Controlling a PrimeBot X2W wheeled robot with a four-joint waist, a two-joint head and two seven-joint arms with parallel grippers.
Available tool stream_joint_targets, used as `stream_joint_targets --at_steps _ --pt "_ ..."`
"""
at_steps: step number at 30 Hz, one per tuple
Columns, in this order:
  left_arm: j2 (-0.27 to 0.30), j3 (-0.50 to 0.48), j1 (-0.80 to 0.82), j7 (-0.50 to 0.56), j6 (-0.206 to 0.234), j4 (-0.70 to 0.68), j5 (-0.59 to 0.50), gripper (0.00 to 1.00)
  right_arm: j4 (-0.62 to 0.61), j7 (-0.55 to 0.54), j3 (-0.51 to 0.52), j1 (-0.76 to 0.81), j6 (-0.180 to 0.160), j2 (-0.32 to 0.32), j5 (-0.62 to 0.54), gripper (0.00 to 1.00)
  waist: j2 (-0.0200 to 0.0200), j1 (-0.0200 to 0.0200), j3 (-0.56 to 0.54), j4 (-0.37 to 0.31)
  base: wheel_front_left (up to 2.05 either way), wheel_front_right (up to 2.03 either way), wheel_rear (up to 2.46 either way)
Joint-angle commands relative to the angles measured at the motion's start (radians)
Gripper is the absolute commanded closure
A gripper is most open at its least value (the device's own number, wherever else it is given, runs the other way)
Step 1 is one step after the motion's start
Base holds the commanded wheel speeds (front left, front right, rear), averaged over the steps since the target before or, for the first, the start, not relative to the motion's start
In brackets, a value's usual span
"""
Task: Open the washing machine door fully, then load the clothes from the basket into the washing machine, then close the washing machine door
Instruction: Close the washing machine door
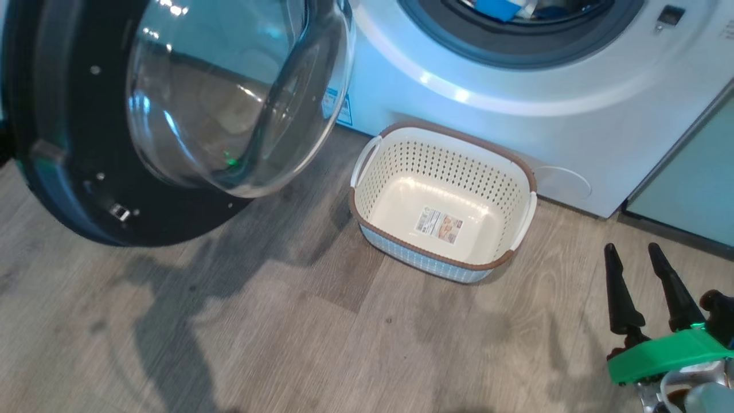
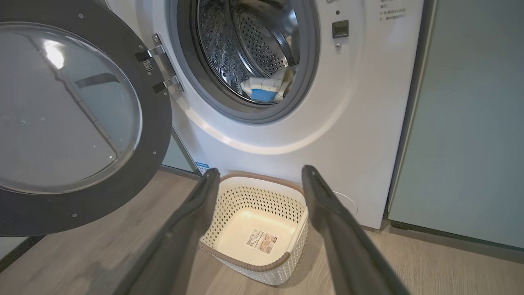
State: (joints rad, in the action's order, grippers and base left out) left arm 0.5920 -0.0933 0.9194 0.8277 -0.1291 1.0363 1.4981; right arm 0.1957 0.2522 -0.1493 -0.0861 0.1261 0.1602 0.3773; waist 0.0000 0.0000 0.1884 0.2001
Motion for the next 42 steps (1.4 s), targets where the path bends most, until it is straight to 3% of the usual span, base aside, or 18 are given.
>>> stream_joint_targets --at_steps 1,25,42 --pt "0.043 -0.015 0.003 0.013 -0.002 -0.035 0.004 1.00 -0.025 0.010 -0.010 0.003 0.005 0.005 -0.001 0.00 0.0000 0.0000 -0.016 -0.002 0.00 0.00 0.00" --pt "-0.122 0.044 -0.112 0.055 -0.002 -0.183 0.016 1.00 -0.021 0.010 0.010 0.078 0.005 -0.027 0.008 0.00 0.0000 0.0000 -0.135 0.028 0.00 0.00 0.00" --pt "-0.245 0.080 -0.233 0.064 -0.002 -0.372 0.037 1.00 -0.017 0.010 0.018 0.106 0.005 -0.040 0.011 0.00 0.0000 0.0000 -0.175 -0.019 0.00 0.00 0.00"
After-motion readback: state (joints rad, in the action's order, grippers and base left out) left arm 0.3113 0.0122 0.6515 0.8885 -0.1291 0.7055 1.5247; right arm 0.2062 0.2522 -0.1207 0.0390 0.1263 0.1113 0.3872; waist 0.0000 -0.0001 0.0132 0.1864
